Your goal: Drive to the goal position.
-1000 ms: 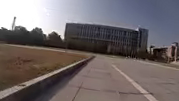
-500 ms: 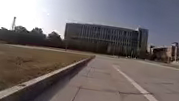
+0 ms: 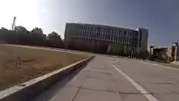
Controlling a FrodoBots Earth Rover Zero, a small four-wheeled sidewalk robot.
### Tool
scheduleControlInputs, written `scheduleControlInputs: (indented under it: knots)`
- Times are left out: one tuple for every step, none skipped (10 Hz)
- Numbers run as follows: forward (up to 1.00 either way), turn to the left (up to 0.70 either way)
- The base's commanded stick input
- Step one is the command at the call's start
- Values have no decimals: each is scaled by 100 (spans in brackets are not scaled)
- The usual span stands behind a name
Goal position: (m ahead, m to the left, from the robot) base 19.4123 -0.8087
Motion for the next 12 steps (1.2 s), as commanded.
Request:
scheduleControlInputs:
  knots:
    - [4, 0]
    - [5, 0]
    - [5, 0]
    - [5, 0]
    - [4, 0]
    - [4, 0]
    - [5, 0]
    - [5, 0]
    - [5, 0]
    - [4, 0]
    - [5, 0]
    - [5, 0]
